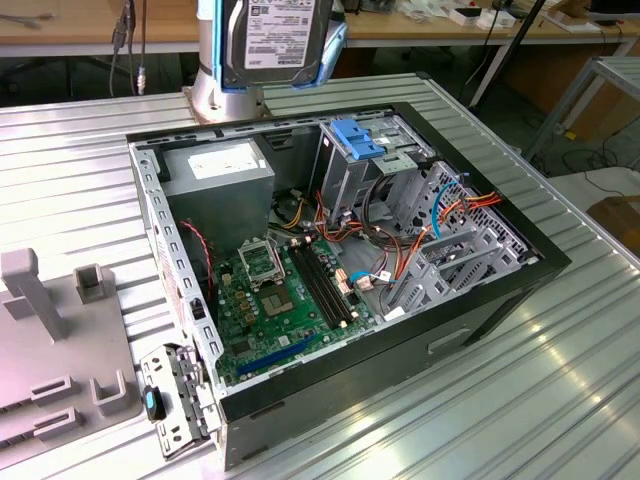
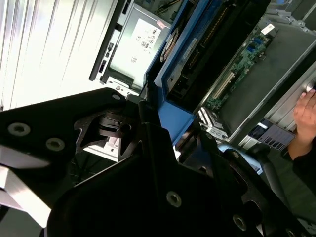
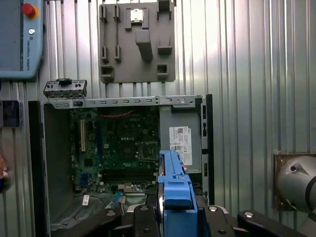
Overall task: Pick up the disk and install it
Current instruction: 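Pick up the disk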
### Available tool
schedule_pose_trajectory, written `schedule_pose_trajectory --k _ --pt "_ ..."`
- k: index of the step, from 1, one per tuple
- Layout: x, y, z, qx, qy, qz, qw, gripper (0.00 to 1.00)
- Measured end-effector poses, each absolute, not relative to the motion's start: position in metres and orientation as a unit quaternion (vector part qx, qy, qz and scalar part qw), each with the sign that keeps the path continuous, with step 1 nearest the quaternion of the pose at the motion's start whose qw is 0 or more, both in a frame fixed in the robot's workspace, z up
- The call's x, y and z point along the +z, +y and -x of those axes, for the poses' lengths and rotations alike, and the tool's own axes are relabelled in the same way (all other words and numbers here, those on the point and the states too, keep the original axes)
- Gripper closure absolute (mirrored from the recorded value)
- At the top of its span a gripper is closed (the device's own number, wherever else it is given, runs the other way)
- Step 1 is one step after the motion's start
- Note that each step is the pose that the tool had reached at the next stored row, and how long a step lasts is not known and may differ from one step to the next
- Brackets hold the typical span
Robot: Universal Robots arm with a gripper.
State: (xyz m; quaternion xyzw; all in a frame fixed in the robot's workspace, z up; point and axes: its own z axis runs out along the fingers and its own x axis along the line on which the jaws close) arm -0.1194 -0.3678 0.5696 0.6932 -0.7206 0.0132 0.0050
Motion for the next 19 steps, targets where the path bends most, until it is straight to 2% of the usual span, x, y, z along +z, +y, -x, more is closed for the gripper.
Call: schedule_pose_trajectory --k 11,19 --pt "0.570 -0.368 0.064 0.013 -0.721 -0.693 0.005 0.63" --pt "0.570 -0.368 -0.009 0.013 -0.721 -0.693 0.006 0.63"
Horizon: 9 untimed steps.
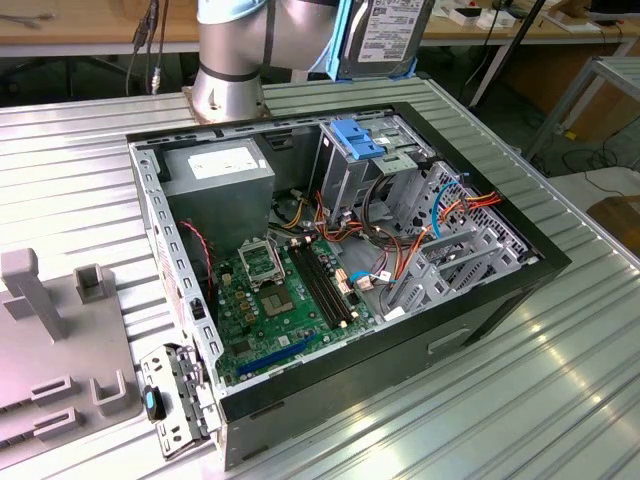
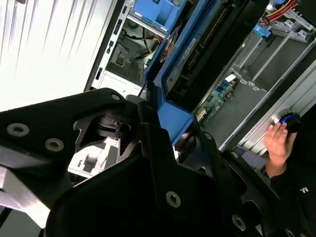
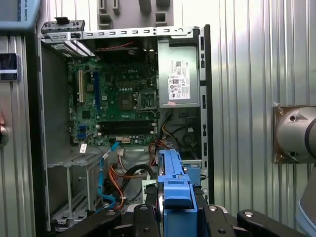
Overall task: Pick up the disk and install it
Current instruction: 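Pick up the disk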
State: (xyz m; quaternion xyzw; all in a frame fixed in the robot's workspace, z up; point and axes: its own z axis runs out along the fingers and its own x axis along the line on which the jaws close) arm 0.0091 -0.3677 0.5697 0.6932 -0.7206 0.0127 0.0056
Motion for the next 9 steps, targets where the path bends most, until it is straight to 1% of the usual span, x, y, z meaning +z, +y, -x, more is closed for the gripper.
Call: schedule_pose_trajectory --k 9 --pt "0.570 -0.368 -0.064 0.012 -0.721 -0.693 0.006 0.63"
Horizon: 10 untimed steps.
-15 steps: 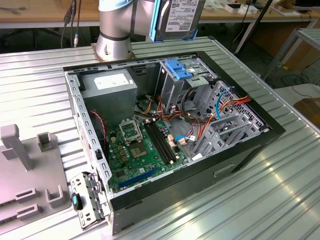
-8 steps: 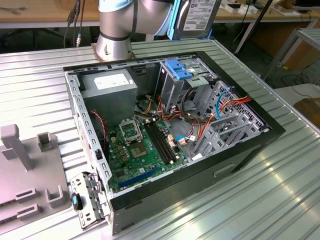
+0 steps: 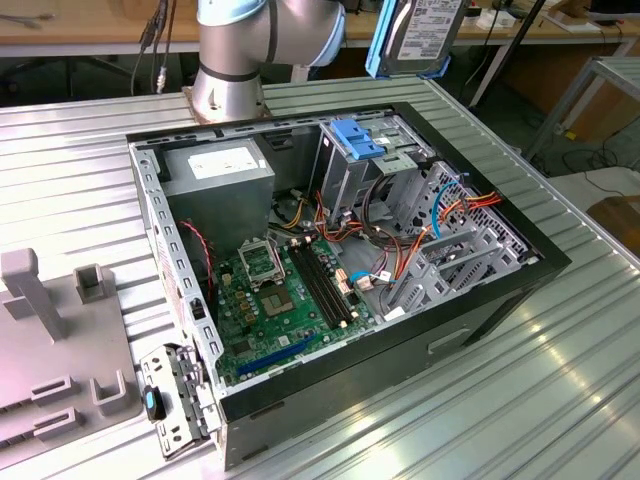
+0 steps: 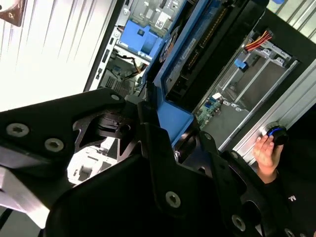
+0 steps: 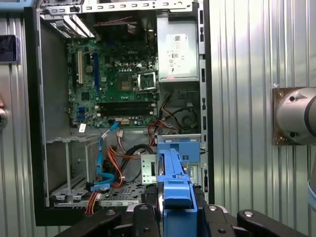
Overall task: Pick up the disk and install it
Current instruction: 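Pick up the disk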
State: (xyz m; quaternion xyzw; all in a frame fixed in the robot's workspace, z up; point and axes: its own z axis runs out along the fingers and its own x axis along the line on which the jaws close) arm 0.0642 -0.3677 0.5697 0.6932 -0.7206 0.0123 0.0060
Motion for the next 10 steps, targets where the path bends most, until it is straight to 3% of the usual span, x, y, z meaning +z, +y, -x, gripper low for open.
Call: schedule_pose_trajectory --k 10 --pt "0.570 -0.368 -0.133 0.012 -0.721 -0.693 0.006 0.63"
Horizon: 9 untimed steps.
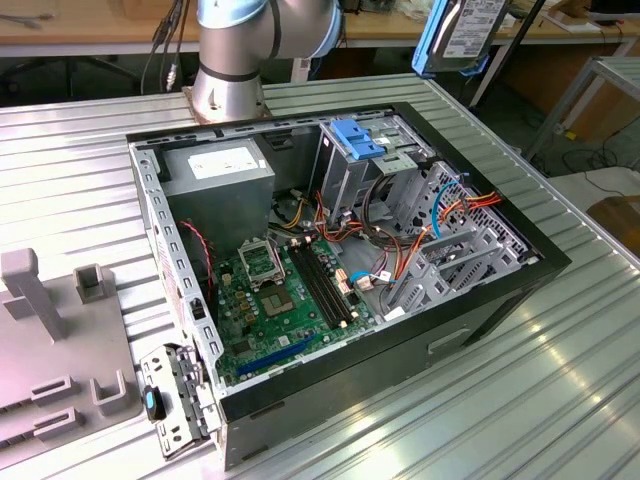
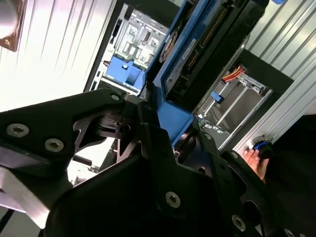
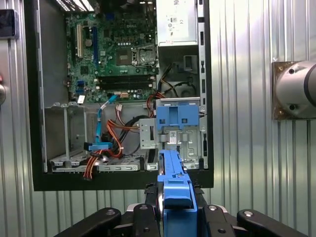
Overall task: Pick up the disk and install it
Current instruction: 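Pick up the disk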
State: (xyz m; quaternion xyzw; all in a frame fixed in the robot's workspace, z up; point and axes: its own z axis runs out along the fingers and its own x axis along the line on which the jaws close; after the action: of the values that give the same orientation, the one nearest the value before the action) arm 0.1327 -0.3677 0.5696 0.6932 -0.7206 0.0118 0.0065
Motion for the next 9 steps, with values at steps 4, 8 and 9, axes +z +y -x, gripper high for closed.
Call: schedule_pose_trajectory --k 4,8,9 --pt "0.570 -0.368 -0.159 0.012 -0.721 -0.693 0.007 0.63" --pt "0.569 -0.368 -0.191 0.011 -0.721 -0.693 0.007 0.63" --pt "0.569 -0.368 -0.203 0.011 -0.721 -0.693 0.007 0.63"
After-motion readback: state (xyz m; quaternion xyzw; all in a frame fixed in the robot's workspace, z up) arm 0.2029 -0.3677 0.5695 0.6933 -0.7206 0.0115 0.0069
